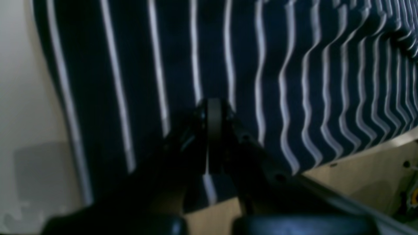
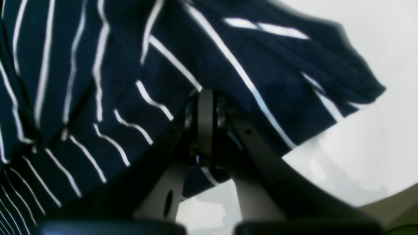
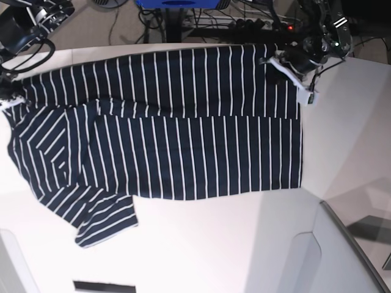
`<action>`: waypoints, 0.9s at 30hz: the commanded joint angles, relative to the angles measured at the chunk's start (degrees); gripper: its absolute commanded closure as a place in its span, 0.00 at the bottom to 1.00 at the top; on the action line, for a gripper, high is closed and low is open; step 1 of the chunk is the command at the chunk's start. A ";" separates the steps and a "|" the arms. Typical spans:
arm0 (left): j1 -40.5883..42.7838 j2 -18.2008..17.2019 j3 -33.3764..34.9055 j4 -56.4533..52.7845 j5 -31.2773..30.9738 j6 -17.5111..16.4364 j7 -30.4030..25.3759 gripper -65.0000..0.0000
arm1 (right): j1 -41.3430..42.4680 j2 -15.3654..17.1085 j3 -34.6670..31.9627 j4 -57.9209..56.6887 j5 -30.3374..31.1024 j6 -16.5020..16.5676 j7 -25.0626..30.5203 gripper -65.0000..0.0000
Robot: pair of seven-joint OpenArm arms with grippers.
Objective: Layout the t-shirt on the table in an organized manner, then fold the t-shirt properly
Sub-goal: 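Grasp the shirt's collar-side corners with both grippers and pull them apart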
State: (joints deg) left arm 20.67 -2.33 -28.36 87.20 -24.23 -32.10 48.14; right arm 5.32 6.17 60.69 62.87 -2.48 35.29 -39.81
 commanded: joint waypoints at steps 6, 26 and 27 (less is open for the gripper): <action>-0.58 -3.96 -0.17 -6.63 -0.69 -0.21 -6.51 1.00 | -0.62 0.46 0.02 0.91 0.24 -1.05 -0.14 0.99; -4.18 -8.35 -0.17 -10.67 5.55 -0.21 -7.92 1.00 | -9.41 -6.22 -8.07 13.13 0.50 -1.05 -1.90 1.00; -4.18 -8.35 -0.17 -10.67 5.72 -0.21 -7.92 1.00 | -9.41 -6.66 -8.07 13.74 0.33 -1.05 -1.90 1.00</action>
State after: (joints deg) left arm 16.23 -10.00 -28.29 76.20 -20.75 -33.04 39.16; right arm -4.38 -0.84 52.77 75.94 -2.11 33.87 -41.12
